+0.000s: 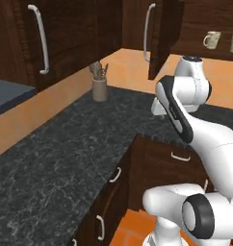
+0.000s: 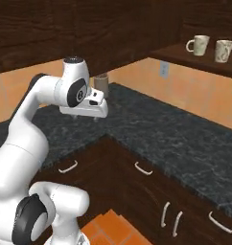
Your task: Gather all objects into one cabinet and sort the glasses and bowls to opposite sides.
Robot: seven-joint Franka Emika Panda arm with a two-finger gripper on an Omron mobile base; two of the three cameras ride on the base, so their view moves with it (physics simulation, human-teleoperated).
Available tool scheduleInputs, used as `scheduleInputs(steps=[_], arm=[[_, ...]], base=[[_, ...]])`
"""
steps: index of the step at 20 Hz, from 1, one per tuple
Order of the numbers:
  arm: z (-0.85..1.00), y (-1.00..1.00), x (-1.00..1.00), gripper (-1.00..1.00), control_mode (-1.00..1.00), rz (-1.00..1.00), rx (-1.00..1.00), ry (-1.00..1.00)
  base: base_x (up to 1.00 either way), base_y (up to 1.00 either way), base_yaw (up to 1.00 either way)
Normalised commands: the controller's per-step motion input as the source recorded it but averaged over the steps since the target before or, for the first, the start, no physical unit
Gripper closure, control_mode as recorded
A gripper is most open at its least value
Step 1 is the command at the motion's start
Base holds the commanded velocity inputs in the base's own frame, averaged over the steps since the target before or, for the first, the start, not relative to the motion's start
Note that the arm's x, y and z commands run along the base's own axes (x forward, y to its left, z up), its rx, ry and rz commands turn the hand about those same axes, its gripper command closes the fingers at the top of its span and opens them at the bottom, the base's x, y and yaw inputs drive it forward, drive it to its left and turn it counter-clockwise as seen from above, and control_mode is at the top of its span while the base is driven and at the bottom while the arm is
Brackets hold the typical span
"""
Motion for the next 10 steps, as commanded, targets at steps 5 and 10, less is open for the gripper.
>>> scheduleInputs(steps=[5, 10], arm=[[0.00, 0.00, 0.00, -1.00, 1.00, 0.00, 0.00, 0.00], [0.00, 0.00, 0.00, -1.00, 1.00, 0.00, 0.00, 0.00]], base=[[-0.25, 0.07, 0.78], [-0.32, 0.11, 0.70]])
